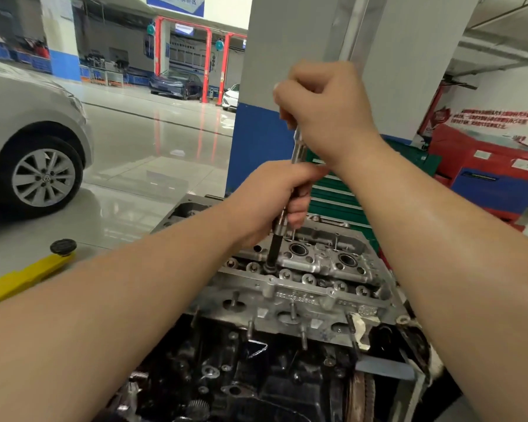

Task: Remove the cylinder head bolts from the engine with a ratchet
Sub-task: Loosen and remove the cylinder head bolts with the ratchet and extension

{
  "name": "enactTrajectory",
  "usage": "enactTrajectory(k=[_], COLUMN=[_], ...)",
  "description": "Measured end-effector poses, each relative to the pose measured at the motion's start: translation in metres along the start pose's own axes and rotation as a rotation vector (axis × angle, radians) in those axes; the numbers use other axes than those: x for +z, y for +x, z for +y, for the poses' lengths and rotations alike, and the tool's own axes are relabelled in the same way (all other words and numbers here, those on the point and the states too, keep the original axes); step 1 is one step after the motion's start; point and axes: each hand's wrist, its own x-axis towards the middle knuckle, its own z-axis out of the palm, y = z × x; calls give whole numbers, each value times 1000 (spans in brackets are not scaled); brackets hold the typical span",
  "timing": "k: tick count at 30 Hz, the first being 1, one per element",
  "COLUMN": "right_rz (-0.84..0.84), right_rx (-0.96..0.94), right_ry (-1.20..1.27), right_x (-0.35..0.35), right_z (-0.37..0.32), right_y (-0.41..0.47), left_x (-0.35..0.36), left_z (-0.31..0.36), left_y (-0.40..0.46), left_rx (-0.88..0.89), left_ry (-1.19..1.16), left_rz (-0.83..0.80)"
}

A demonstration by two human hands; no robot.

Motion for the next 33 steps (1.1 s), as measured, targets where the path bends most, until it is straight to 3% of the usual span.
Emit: enactTrajectory(k=[3,5,7,9,12,14,16,19,21,24,25,29,31,33], right_rz=[99,153,225,246,80,-12,20,147,162,233,242,-38,-9,77], right_rx=[23,-24,-72,-76,-86,-99,-93,-13,10,-73,-90,27,54,55], right_ry=[-596,-878,-963,-867,-272,-20,-140,-706,-968,-968,-837,202,163,-254], right_x=[11,14,16,14,2,-1,8,14,15,18,18,-7,-9,-2], right_z=[-4,-9,-15,-14,-5,-1,-2,-7,-9,-13,-9,6,9,11], right_y=[3,-4,-11,-11,-6,-4,-2,0,-5,-7,-6,-4,-4,-3], left_x=[8,14,22,19,-3,-14,-16,-11,2,20,17,-13,-15,-12], left_z=[-7,-14,-16,-13,-3,1,1,-4,-11,-14,-13,0,2,0], left_y=[-8,-13,-13,-7,2,3,3,-1,-5,-6,-3,6,9,9], left_rx=[152,202,237,200,5,-57,-37,131,158,209,182,-61,-68,-18], left_ry=[138,96,161,82,-175,-231,-162,112,106,137,77,-213,-168,-23], left_rz=[393,413,417,397,-77,-264,-185,183,300,418,370,-275,-317,-132])
